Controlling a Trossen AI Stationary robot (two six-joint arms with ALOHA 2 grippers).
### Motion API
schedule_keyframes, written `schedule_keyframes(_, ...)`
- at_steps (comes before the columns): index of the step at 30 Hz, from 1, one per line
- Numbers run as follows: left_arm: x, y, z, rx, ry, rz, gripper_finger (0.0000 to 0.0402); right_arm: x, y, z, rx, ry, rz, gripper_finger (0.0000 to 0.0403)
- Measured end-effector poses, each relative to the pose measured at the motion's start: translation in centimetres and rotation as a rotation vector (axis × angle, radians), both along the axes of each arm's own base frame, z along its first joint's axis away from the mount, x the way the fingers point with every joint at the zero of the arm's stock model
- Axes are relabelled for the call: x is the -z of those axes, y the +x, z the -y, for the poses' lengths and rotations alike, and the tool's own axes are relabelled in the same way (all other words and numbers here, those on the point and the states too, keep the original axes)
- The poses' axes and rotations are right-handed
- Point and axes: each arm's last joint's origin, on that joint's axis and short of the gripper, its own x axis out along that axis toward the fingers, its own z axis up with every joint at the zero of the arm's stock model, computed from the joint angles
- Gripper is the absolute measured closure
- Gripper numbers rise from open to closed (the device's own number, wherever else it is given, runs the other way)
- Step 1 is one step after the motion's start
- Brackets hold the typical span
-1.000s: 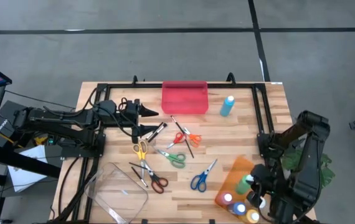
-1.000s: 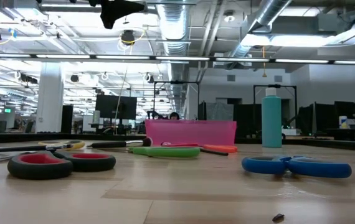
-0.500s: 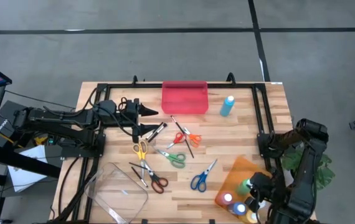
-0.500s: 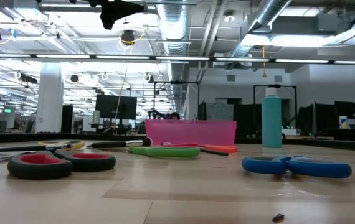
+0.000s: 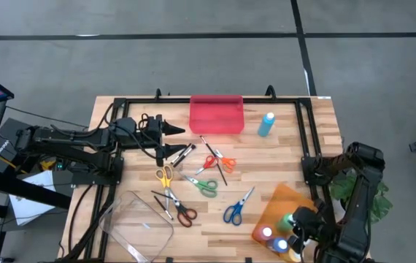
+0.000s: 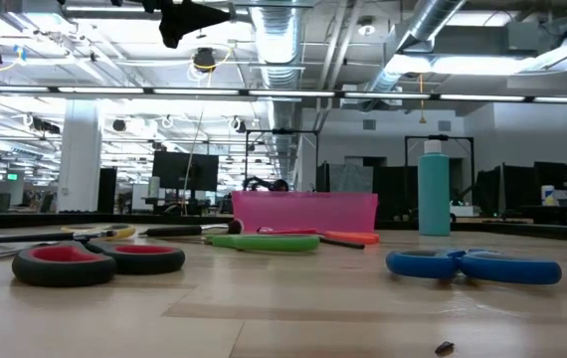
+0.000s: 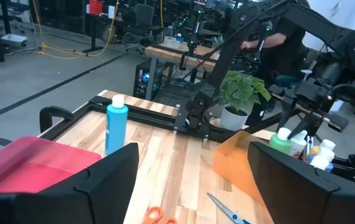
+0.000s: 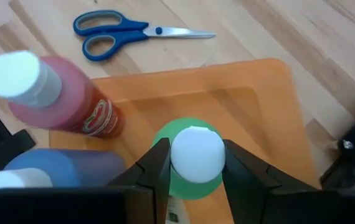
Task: Pick & Place Paint Supplies
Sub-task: Put the green paint bottle into the orange bin
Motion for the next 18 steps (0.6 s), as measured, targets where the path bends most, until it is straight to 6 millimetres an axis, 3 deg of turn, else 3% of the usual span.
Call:
schedule_keyframes(11,0.00,0.00,0.00,0.000,0.000,0.000,0.0103,0.56,0.22,-0.43,-0.031,-0.034,0.000,0.0291)
schedule_keyframes(18,0.00,0.00,0.00,0.000,0.000,0.000,0.0103,0.85,0.39,-0.95,-0.058,-0.001,0.001,0.0262)
